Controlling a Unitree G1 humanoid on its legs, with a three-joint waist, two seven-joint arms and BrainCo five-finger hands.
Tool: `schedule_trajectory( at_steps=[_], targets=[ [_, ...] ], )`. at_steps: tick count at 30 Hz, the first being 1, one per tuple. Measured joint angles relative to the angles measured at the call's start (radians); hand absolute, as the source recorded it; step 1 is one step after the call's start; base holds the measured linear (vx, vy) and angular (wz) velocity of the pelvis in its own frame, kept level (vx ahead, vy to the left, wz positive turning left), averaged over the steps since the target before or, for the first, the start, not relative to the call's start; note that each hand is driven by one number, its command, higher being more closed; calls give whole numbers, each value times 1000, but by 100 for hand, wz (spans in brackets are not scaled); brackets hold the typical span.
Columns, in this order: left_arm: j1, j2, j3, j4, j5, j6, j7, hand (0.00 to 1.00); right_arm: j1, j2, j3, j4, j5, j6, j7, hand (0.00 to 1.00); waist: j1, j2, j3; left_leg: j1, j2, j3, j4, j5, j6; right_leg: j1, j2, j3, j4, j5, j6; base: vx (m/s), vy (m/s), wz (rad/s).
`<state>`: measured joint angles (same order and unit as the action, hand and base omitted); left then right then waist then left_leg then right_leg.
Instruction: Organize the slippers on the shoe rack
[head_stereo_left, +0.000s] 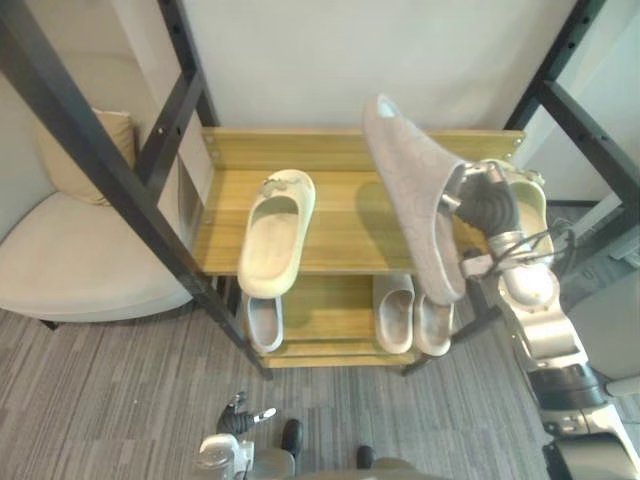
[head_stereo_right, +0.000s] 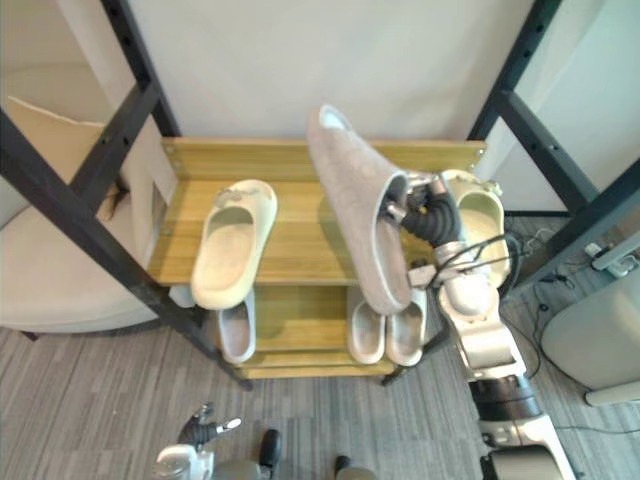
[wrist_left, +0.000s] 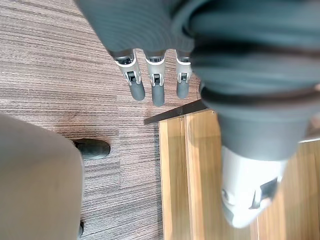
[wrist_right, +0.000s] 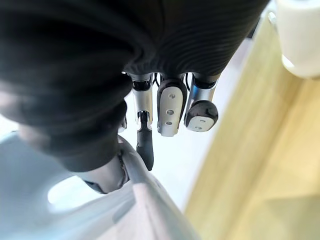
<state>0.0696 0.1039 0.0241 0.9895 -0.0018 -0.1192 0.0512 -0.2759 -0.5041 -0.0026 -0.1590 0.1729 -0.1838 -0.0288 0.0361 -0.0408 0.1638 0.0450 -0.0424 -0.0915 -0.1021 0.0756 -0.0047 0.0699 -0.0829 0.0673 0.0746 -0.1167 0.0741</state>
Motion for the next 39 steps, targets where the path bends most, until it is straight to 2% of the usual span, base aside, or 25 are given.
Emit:
schedule_trajectory(
  at_steps=[5,12,16,17,19,22,23,24,25,26,27,30,32,34,35,39],
  targets=[
    [18,0,-1,2,0,-1,-16,0,141,10,-13,-107,67,-28,88,100,-14,2,-29,16,1,4,0,0,0,14,0,2,1,0,0,1,-7,-1],
    [24,0,-5,21,19,-4,-24,0,274,26,9,-143,74,-45,180,100,-36,13,-40,52,2,7,0,-3,-5,42,1,0,7,-3,-2,-50,-13,-1],
    [23,7,-31,24,25,-8,-37,0,334,6,123,-141,66,-46,226,100,-36,20,-43,76,3,11,0,-8,-4,66,1,2,9,-9,-9,-74,-13,-1],
    [24,11,-49,24,31,-8,-38,0,335,-26,175,-138,64,-48,234,100,-34,32,-50,42,2,12,7,-8,-5,29,1,4,30,-21,-8,-108,-14,-2],
    [18,14,-59,23,36,-13,-39,0,332,-64,226,-135,61,-55,244,100,-30,31,-55,-15,-4,7,45,-8,-5,-27,-3,5,64,-28,-12,-79,1,12],
    [-21,26,-60,20,24,-27,-36,0,283,-111,327,-54,15,-59,245,100,-9,57,19,-129,-9,1,276,-91,-2,-56,8,-4,130,-26,-22,-84,7,11],
    [-23,27,-61,20,21,-28,-36,0,274,-119,341,-45,6,-58,244,100,-4,65,24,-147,-5,0,317,-108,-4,-61,13,-4,138,-27,-22,-141,-16,-7],
    [-23,32,-61,20,20,-29,-36,0,240,-149,388,-25,-19,-61,244,100,4,88,38,-214,12,-1,430,-162,-9,-89,37,-7,172,-35,-23,-114,-15,-9],
    [-22,41,-63,24,20,-28,-35,0,212,-164,416,-14,-26,-62,242,100,8,108,52,-244,23,-3,486,-186,-12,-109,51,-7,207,-48,-25,-213,-40,-8],
    [-13,44,-70,47,20,-23,-34,0,183,-178,448,-8,-55,-63,238,100,14,106,81,-284,30,-5,539,-214,-17,-153,62,-8,272,-73,-28,-125,-26,-1],
    [-10,45,-73,53,20,-21,-33,0,177,-179,454,-6,-57,-63,238,100,15,112,82,-294,30,-6,550,-217,-19,-164,63,-9,289,-79,-30,-214,-55,14],
    [-5,63,-80,83,1,-17,-26,0,104,-196,507,34,-91,-65,212,100,26,99,139,-398,16,-34,642,-229,-26,-284,61,-38,445,-139,-40,-206,-43,30],
    [-2,68,-95,112,-1,-2,-16,0,38,-206,530,67,-106,-65,195,100,42,89,188,-482,-1,-37,706,-230,-31,-384,42,-51,564,-178,-47,-197,-7,29],
    [5,67,-102,126,-2,2,-11,0,12,-206,529,70,-134,-65,166,100,49,86,199,-550,-13,-38,760,-232,-33,-450,27,-57,633,-200,-45,-146,11,22],
    [16,62,-101,127,-3,2,-10,0,-13,-205,529,70,-135,-65,146,100,53,91,213,-612,-18,-42,832,-255,-35,-506,25,-65,709,-228,-42,-128,28,17],
    [7,61,-100,119,-22,-1,-1,0,-59,-203,523,77,-167,-65,85,100,73,76,256,-725,-36,-30,928,-274,-37,-623,2,-68,839,-271,-23,-158,35,16]
  ],
)
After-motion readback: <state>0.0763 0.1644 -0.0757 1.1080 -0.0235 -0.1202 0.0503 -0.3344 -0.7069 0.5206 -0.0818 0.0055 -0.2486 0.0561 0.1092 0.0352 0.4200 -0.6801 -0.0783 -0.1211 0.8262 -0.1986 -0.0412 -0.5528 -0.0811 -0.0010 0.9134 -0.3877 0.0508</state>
